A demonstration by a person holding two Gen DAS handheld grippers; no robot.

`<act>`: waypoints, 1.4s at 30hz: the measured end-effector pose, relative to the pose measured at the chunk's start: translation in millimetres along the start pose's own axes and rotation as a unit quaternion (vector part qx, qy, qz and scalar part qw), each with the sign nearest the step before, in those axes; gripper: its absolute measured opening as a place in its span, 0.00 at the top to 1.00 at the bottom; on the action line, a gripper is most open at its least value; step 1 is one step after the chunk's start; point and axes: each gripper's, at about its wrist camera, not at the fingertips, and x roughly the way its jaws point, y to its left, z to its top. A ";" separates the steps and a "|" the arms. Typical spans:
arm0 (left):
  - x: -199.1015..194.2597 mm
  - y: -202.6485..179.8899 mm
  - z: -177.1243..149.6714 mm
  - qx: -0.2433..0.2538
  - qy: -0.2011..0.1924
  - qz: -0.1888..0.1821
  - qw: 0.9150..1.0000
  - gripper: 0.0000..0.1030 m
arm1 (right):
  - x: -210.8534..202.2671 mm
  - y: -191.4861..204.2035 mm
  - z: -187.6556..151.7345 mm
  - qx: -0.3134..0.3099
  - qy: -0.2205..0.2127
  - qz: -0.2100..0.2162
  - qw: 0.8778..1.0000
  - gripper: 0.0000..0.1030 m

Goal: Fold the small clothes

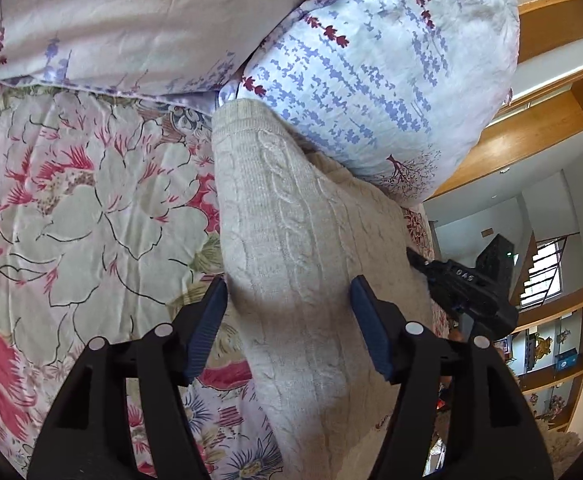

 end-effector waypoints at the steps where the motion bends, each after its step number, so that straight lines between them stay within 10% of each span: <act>1: 0.8 0.8 -1.3 -0.002 0.001 0.000 1.000 0.38 | 2.9 0.1 -1.7 0.000 0.007 0.004 1.000 0.91; 3: 1.3 3.0 -1.6 -0.007 0.001 -0.004 1.000 0.38 | -0.9 2.3 0.2 0.002 0.011 0.022 1.000 0.86; 7: -3.4 10.2 -2.9 -0.020 0.001 -0.015 1.000 0.37 | -23.3 -2.9 6.9 0.019 0.015 0.073 0.997 0.26; 32: 21.8 1.1 4.4 -0.021 0.030 -0.036 0.999 0.29 | 14.2 10.4 -9.1 -0.022 0.164 0.170 0.971 0.31; 42: 21.4 -2.8 3.6 -0.020 0.023 -0.025 0.999 0.46 | 17.3 16.7 -19.1 -0.046 0.164 0.175 0.970 0.53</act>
